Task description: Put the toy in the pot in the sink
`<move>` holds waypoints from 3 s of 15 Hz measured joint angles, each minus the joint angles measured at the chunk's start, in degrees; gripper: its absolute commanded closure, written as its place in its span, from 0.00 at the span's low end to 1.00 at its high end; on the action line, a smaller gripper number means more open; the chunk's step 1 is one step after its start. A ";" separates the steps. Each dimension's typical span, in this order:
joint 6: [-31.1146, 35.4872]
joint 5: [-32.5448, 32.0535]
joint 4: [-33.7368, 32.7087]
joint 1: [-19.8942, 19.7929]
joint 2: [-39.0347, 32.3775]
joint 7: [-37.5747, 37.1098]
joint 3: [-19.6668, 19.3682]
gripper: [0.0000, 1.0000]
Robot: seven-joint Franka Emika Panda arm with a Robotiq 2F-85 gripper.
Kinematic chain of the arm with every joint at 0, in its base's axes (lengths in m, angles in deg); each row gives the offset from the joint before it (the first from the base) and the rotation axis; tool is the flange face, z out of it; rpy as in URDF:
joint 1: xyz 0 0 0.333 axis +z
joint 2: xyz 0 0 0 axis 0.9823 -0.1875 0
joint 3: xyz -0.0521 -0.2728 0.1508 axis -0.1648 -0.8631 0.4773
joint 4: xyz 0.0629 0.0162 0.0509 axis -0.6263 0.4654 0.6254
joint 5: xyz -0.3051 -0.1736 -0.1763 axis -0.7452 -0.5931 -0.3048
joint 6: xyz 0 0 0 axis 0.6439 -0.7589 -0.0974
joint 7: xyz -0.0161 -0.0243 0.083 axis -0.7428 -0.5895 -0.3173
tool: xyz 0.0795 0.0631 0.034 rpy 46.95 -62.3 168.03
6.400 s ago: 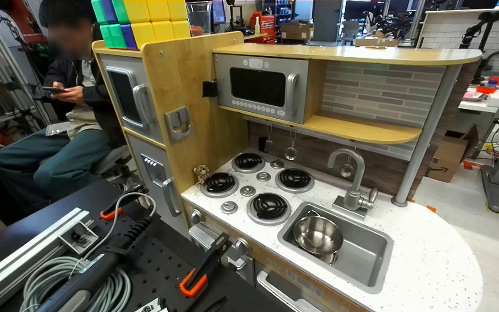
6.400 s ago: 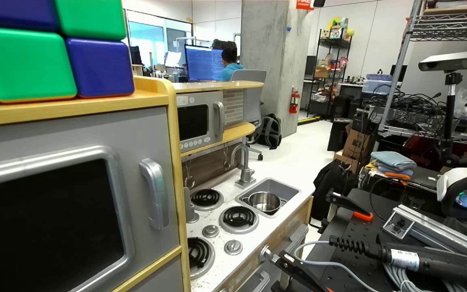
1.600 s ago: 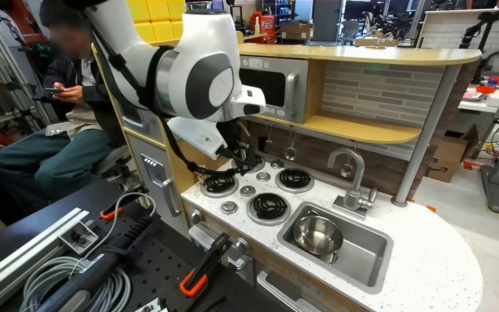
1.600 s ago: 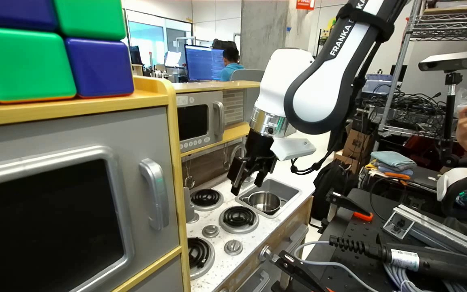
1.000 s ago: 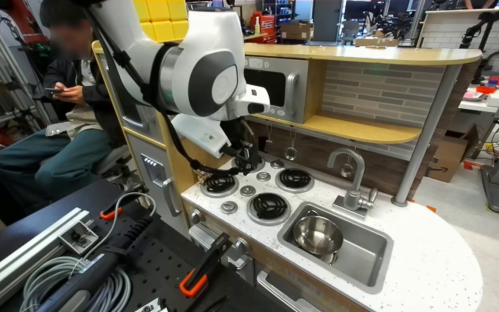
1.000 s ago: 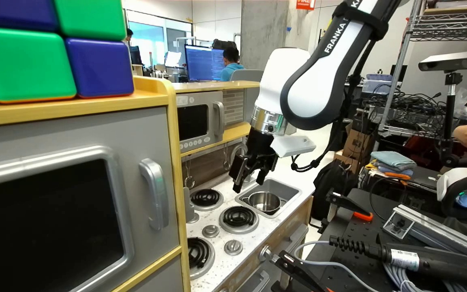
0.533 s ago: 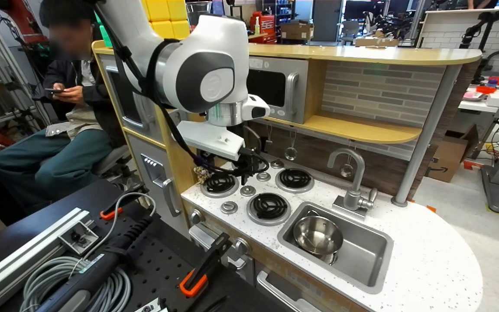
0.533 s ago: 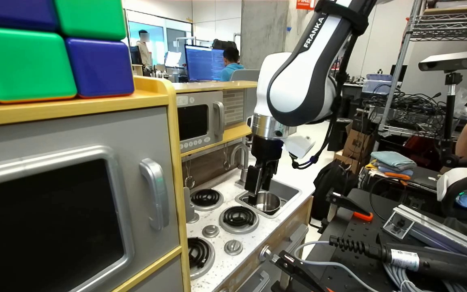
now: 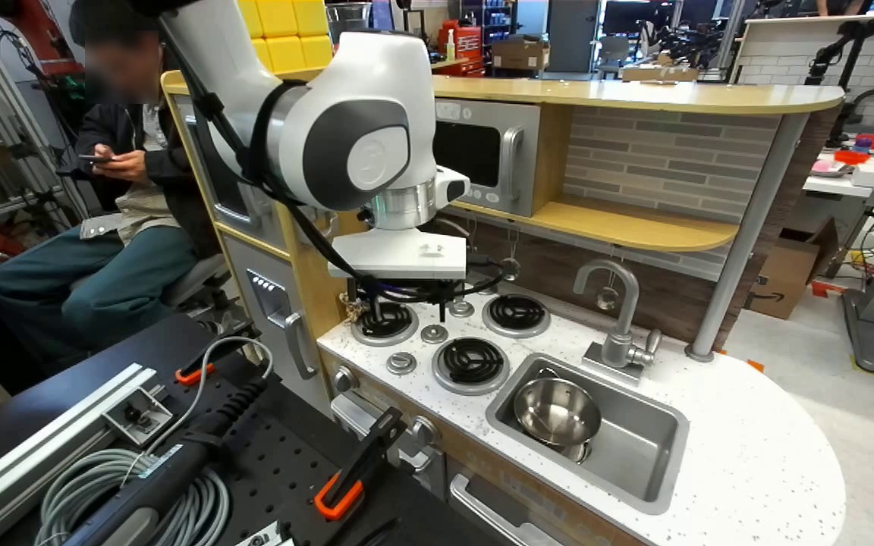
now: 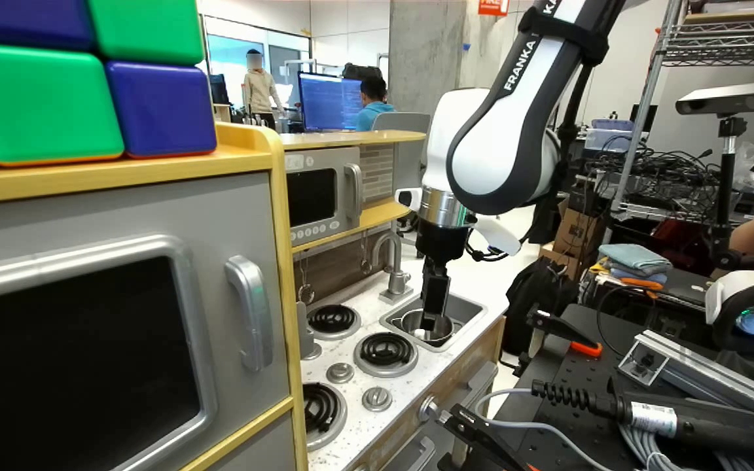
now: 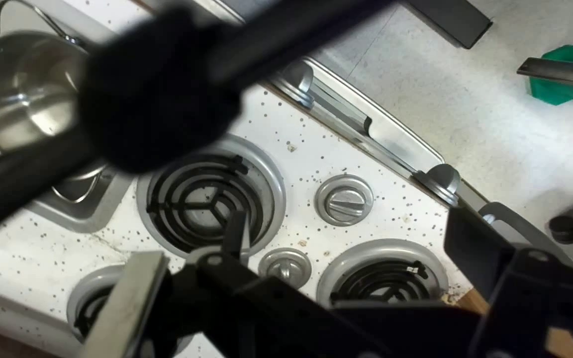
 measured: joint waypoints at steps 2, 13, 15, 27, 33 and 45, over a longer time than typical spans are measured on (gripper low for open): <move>4.23 2.49 2.35 -2.74 -0.84 3.58 4.16 0.00; 19.41 -8.80 -2.40 -25.10 -26.07 6.87 25.25 0.00; 19.41 -11.56 -5.06 -26.22 -30.11 6.88 25.18 0.00; 19.07 -17.88 -14.62 -27.62 -45.34 7.70 25.88 0.00; 19.07 -18.02 -16.85 -26.25 -49.35 8.21 26.20 0.49; 19.07 -16.16 -20.28 -24.08 -51.18 0.50 29.51 0.99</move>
